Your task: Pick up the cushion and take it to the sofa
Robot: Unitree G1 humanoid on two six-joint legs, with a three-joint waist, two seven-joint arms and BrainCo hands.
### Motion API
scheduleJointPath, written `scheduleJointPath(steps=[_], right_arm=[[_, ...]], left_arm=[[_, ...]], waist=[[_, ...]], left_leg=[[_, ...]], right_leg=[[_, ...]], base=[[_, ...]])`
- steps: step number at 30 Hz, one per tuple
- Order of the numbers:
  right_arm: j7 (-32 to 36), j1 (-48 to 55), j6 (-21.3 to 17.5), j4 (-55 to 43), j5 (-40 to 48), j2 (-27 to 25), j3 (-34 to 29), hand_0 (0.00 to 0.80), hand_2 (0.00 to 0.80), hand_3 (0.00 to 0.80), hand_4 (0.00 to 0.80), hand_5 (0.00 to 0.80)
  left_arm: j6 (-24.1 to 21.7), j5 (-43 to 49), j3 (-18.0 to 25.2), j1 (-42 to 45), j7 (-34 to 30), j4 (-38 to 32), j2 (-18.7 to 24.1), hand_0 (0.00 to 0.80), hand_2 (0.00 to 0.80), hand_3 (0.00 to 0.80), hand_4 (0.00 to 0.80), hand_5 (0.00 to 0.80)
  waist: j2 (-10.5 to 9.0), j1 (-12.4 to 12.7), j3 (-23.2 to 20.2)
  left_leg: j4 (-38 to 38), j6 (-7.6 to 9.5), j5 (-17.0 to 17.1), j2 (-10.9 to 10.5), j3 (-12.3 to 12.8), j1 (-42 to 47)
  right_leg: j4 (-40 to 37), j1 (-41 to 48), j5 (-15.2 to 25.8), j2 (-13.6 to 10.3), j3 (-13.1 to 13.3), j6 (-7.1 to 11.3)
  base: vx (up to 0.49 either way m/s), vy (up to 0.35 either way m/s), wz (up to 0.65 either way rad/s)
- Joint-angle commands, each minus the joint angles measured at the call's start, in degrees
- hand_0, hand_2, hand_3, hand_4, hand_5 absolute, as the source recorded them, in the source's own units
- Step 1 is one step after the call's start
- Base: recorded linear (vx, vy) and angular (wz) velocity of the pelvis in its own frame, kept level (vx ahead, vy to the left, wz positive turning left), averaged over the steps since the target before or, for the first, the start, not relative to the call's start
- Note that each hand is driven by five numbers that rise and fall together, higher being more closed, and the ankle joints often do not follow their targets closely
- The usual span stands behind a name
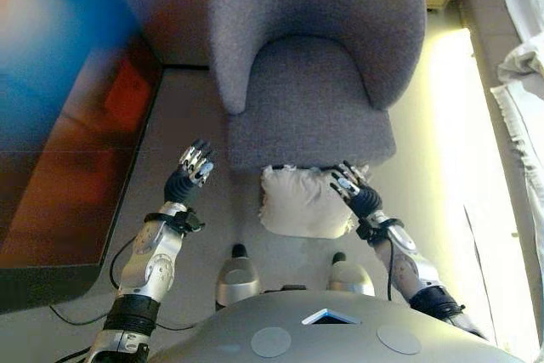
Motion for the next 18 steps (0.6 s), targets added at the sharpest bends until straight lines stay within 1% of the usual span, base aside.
scheduleJointPath(steps=[1, 3, 6, 8, 9, 11, 12, 14, 15, 16, 18], right_arm=[[0.0, -1.6, -3.0, -5.0, 0.9, 1.8, -1.9, 0.000, 0.000, 0.000, 0.000, 0.000], [1.0, -1.2, -2.9, -4.5, 1.1, 2.4, -2.0, 0.000, 0.000, 0.000, 0.000, 0.000], [2.7, -0.7, -2.9, -3.8, 3.1, 3.2, -1.9, 0.000, 0.000, 0.000, 0.000, 0.000], [4.5, -0.8, -2.4, -3.7, 5.6, 3.8, -2.0, 0.000, 0.000, 0.000, 0.000, 0.000], [5.6, -0.9, -2.1, -3.8, 6.7, 4.2, -2.1, 0.000, 0.000, 0.000, 0.000, 0.000], [7.0, -0.9, -1.3, -3.8, 9.5, 4.7, -2.4, 0.000, 0.000, 0.000, 0.000, 0.000], [8.4, -1.1, -0.7, -3.5, 12.0, 5.3, -2.4, 0.000, 0.000, 0.000, 0.000, 0.000], [11.7, -1.0, 1.7, -2.9, 18.5, 6.6, -3.0, 0.000, 0.000, 0.000, 0.000, 0.000], [12.6, -0.8, 1.9, -2.4, 19.4, 7.2, -3.3, 0.000, 0.000, 0.000, 0.000, 0.000], [12.5, -0.8, 1.3, -1.9, 18.5, 7.6, -3.8, 0.000, 0.000, 0.000, 0.000, 0.000], [11.3, -1.0, 0.3, -1.9, 16.6, 7.7, -3.7, 0.000, 0.000, 0.000, 0.000, 0.000]], left_arm=[[-1.8, 1.4, -1.1, -1.0, -0.7, -2.5, 2.2, 0.000, 0.000, 0.000, 0.000, 0.000], [-1.3, 0.2, -1.6, -0.4, -2.0, -2.8, 2.0, 0.000, 0.000, 0.000, 0.000, 0.000], [0.2, -2.5, -1.8, -0.2, -6.4, -2.8, 1.7, 0.000, 0.000, 0.000, 0.000, 0.000], [1.4, -5.8, -2.2, -0.2, -9.1, -3.0, 1.4, 0.000, 0.000, 0.000, 0.000, 0.000], [2.6, -8.9, -2.5, -0.4, -10.9, -2.9, 1.0, 0.000, 0.000, 0.000, 0.000, 0.000], [3.7, -11.8, -2.6, -0.6, -12.3, -2.6, 0.5, 0.000, 0.000, 0.000, 0.000, 0.000], [4.4, -14.3, -2.7, -0.7, -13.7, -2.1, 0.1, 0.000, 0.000, 0.000, 0.000, 0.000], [6.3, -18.4, -2.4, -0.7, -16.9, -0.8, -1.0, 0.000, 0.000, 0.000, 0.000, 0.000], [6.4, -19.1, -2.3, -0.6, -17.9, -0.3, -1.4, 0.000, 0.000, 0.000, 0.000, 0.000], [5.8, -18.3, -2.2, -0.6, -18.3, 0.0, -1.6, 0.000, 0.000, 0.000, 0.000, 0.000], [4.6, -16.6, -2.4, -0.7, -17.6, -0.2, -1.4, 0.000, 0.000, 0.000, 0.000, 0.000]], waist=[[-2.51, 0.2, -1.5], [-2.82, 0.4, -1.7], [-3.27, 0.9, -2.1], [-3.42, 1.3, -2.1], [-3.53, 1.6, -2.2], [-3.79, 1.9, -2.2], [-3.92, 1.9, -2.2], [-3.85, 2.0, -2.1], [-3.85, 2.2, -2.2], [-3.92, 2.4, -2.2], [-3.70, 2.6, -2.1]], left_leg=[[6.7, 1.92, 1.0, 0.5, -0.3, -7.1], [6.1, 2.51, 0.7, -0.2, 0.3, -6.1], [5.0, 3.51, 0.4, -1.9, 0.9, -5.4], [4.6, 4.30, 0.1, -3.0, 0.7, -5.1], [4.4, 4.93, -0.2, -3.9, 0.4, -5.2], [4.5, 5.84, -0.6, -5.0, 0.1, -5.4], [4.5, 6.51, -1.0, -5.7, 0.0, -5.1], [4.2, 7.66, -1.5, -6.7, -0.2, -4.3], [4.1, 7.99, -1.6, -7.0, -0.1, -4.1], [4.0, 8.54, -1.9, -7.6, -0.1, -4.0], [3.9, 9.31, -2.2, -8.1, -0.1, -3.7]], right_leg=[[4.9, 2.9, -0.6, -4.1, -1.9, 1.04], [5.3, 3.3, 0.7, -5.1, -2.3, 1.39], [5.4, 3.8, 2.9, -6.4, -2.8, 1.83], [6.1, 3.8, 4.1, -7.1, -2.8, 2.01], [6.8, 3.8, 4.8, -7.3, -2.7, 2.02], [8.8, 3.3, 6.3, -7.8, -2.4, 1.99], [10.7, 2.3, 7.7, -8.1, -2.0, 1.92], [14.3, 0.6, 9.4, -8.4, -1.2, 1.46], [15.2, 0.3, 10.0, -8.5, -1.1, 1.34], [16.8, 0.1, 11.1, -8.7, -1.1, 1.32], [20.5, -1.3, 12.3, -8.7, -0.7, 1.34]], base=[[0.100, 0.049, 0.02], [0.092, 0.058, 0.05], [0.062, 0.071, 0.05], [0.057, 0.091, 0.06], [0.048, 0.097, 0.09], [0.034, 0.097, 0.08], [0.037, 0.111, 0.05], [0.055, 0.123, 0.07], [0.058, 0.103, 0.10], [0.050, 0.089, 0.10], [0.053, 0.090, 0.15]])
